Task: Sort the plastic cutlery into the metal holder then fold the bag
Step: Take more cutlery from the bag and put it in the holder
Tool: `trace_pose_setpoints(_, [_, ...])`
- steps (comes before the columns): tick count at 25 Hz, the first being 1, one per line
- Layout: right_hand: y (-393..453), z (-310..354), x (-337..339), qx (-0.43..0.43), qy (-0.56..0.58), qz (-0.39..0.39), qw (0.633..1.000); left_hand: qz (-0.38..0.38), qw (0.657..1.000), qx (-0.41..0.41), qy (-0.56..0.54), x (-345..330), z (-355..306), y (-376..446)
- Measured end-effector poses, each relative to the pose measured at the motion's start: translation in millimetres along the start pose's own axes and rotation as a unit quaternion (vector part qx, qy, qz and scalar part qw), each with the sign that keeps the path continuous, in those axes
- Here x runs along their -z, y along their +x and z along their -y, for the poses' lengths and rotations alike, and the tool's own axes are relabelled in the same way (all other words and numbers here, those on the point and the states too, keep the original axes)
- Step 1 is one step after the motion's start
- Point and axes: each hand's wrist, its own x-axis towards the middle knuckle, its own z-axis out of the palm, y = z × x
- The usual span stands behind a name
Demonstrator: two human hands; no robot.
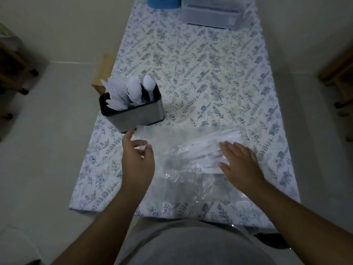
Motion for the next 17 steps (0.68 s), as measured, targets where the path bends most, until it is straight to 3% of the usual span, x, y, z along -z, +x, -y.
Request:
trace_pose_setpoints(5, [4.1, -5.3, -11.2, -0.003, 0.079, -0.151, 0.985, -0.055, 0.983, -0.128, 0.117, 1.1, 11.3, -4.2])
trace_pose_setpoints(8, [9.5, -7.9, -1.1, 0.017, 0.100, -0.203, 0.974, -0.003, 0.926, -0.226, 0.301, -3.2, 23.1, -3.3])
trace_pose_setpoints(10, [9.6, -6.9, 8.9, 0.048, 0.127, -0.224, 0.965, 0.062, 0.909, -0.214, 0.352, -8.5, 35.9, 1.1])
trace_pose_setpoints(17, [-4.3, 10.7, 48.4, 0.118, 0.208, -0.263, 0.935, 0.097, 0.977, -0.064, 0.180, -18.7, 56.0, 4.3])
